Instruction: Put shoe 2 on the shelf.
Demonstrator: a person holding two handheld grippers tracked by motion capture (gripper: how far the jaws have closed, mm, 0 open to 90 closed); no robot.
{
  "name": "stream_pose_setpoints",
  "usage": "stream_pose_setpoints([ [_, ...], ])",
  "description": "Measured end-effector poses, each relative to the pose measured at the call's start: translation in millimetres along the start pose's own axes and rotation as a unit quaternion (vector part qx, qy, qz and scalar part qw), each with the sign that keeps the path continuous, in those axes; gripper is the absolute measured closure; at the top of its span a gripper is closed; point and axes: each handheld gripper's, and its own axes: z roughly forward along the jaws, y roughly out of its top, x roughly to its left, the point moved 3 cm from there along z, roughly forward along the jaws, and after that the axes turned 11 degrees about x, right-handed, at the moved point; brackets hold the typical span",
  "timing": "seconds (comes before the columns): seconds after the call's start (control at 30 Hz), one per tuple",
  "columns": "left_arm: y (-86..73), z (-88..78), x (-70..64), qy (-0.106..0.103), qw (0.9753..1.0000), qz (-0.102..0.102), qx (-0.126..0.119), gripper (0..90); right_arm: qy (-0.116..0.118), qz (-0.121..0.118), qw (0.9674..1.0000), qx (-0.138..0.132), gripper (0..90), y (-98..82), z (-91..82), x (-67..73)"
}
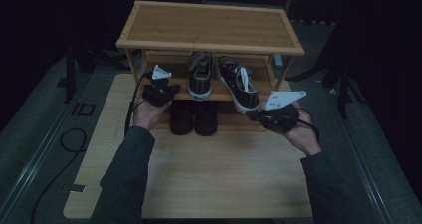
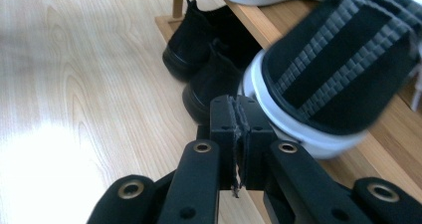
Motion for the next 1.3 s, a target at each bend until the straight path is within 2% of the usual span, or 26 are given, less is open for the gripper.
stream_pose_setpoints([
  [0.23,0.1,0.0,0.4,-0.001,1.0000,0.000,0.000,90.0,-0.009,0.022,0.9997,-0.001,87.8,-15.0,-6.0,-11.1],
  [0.37,0.1,0.0,0.4,0.000,1.0000,0.000,0.000,90.0,-0.013,0.030,0.9995,0.002,90.0,-16.0,-3.3,-14.6],
  [0.47,0.3,0.0,0.6,-0.001,1.0000,0.001,0.001,90.0,-0.008,0.039,0.9992,-0.006,90.0,-15.0,-4.1,-16.3],
  [0.77,0.6,-0.2,0.4,-0.001,1.0000,0.004,0.003,90.0,0.007,0.031,0.9993,-0.017,90.0,-6.6,3.8,-11.0],
  [0.83,0.5,-0.3,0.3,-0.002,1.0000,0.004,0.003,90.0,0.002,0.031,0.9993,-0.019,90.0,-7.1,8.0,-9.0],
  [0.93,0.8,-0.2,0.3,-0.001,1.0000,0.004,0.004,90.0,0.007,0.038,0.9989,-0.027,90.0,-7.1,9.2,-11.4],
  [1.3,0.6,-0.2,0.5,-0.002,1.0000,0.002,0.003,90.0,0.012,0.032,0.9986,-0.039,90.0,5.5,14.5,-10.1],
])
